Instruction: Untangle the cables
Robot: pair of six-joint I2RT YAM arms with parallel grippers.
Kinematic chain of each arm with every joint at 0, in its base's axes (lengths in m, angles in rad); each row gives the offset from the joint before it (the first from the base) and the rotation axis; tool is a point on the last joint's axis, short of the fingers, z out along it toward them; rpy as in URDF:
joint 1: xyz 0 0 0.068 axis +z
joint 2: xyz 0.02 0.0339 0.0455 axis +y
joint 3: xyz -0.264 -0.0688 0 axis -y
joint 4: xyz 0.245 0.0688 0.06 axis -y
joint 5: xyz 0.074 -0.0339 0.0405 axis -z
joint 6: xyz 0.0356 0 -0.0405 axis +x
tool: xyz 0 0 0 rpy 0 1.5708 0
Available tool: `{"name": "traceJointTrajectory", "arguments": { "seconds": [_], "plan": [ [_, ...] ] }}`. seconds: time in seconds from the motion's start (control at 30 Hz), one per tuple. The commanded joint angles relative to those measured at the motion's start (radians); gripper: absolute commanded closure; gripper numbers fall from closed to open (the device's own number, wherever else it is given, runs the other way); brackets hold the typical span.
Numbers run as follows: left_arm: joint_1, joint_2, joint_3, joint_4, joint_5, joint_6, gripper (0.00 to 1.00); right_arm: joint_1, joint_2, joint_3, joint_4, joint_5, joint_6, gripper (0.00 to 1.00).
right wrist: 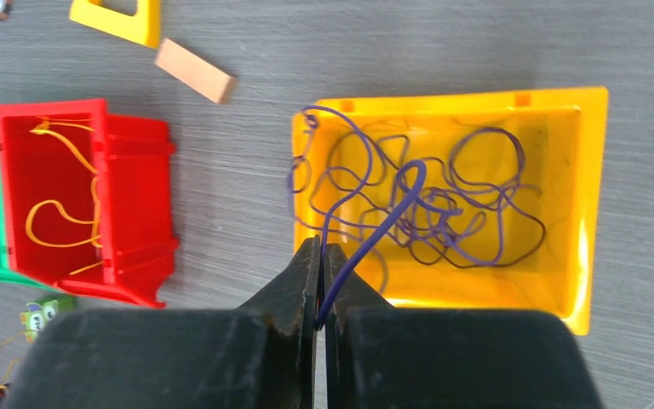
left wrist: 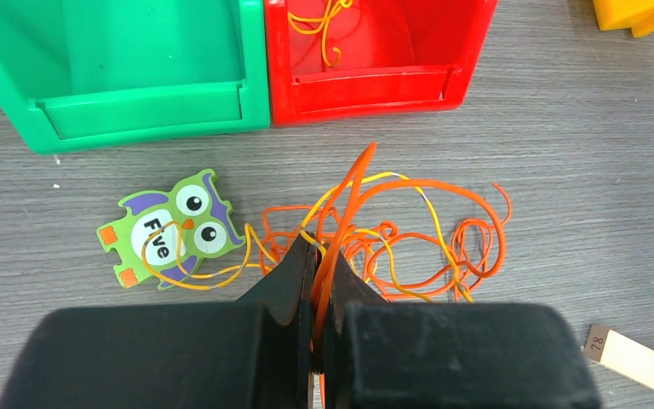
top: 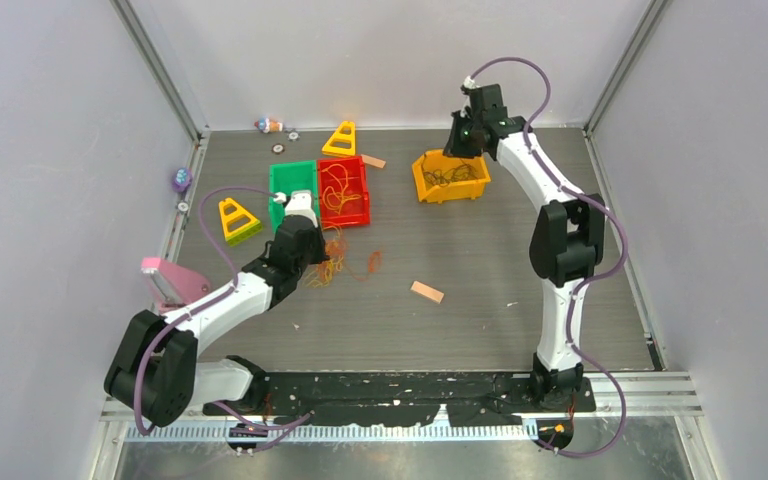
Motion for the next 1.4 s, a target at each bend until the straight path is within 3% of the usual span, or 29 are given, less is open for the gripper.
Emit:
{"name": "traceJointTrajectory", "arguments": {
  "seconds": [0.0, 0.33, 0.37, 0.4, 0.43, 0.47, 0.53, 0.93, 1.1, 1.23, 1.37],
  "plan": [
    [0.004, -0.028, 0.002, 0.049, -0.002, 0.016, 1.0, -0.068, -0.004, -0.085, 0.058, -0.034, 0.026, 0.95],
    [0.004, -0.024, 0.002, 0.055, 0.007, 0.017, 1.0, -0.079, 0.06, -0.156, 0.049, 0.056, -0.019, 0.92],
    [0.005, -0.022, 0.002, 0.056, 0.011, 0.017, 1.0, -0.078, 0.066, -0.15, 0.038, 0.053, -0.02, 0.82],
    [0.004, -0.021, 0.002, 0.059, 0.017, 0.019, 1.0, -0.075, 0.071, -0.131, 0.03, 0.05, -0.019, 0.62],
    [0.004, -0.021, 0.002, 0.064, 0.027, 0.021, 1.0, -0.073, 0.069, -0.123, 0.013, 0.044, -0.024, 0.52],
    [0.004, -0.019, 0.001, 0.07, 0.039, 0.024, 1.0, -0.064, 0.053, -0.115, 0.008, 0.045, -0.028, 0.36],
    [0.003, -0.021, -0.005, 0.092, 0.07, 0.03, 1.0, -0.049, 0.005, -0.12, 0.003, 0.076, -0.041, 0.24],
    [-0.019, -0.026, -0.006, 0.126, 0.128, 0.056, 1.0, 0.026, -0.309, -0.318, 0.001, 0.184, -0.059, 0.01],
    [-0.024, -0.027, -0.011, 0.147, 0.16, 0.065, 1.0, 0.115, -0.429, -0.474, 0.051, 0.164, -0.089, 0.0],
    [-0.027, -0.021, -0.005, 0.15, 0.185, 0.068, 1.0, 0.204, -0.509, -0.657, 0.229, 0.003, -0.123, 0.06],
    [-0.026, -0.023, -0.005, 0.145, 0.17, 0.068, 1.0, 0.294, -0.516, -0.792, 0.374, -0.053, -0.09, 0.08]
  ]
}}
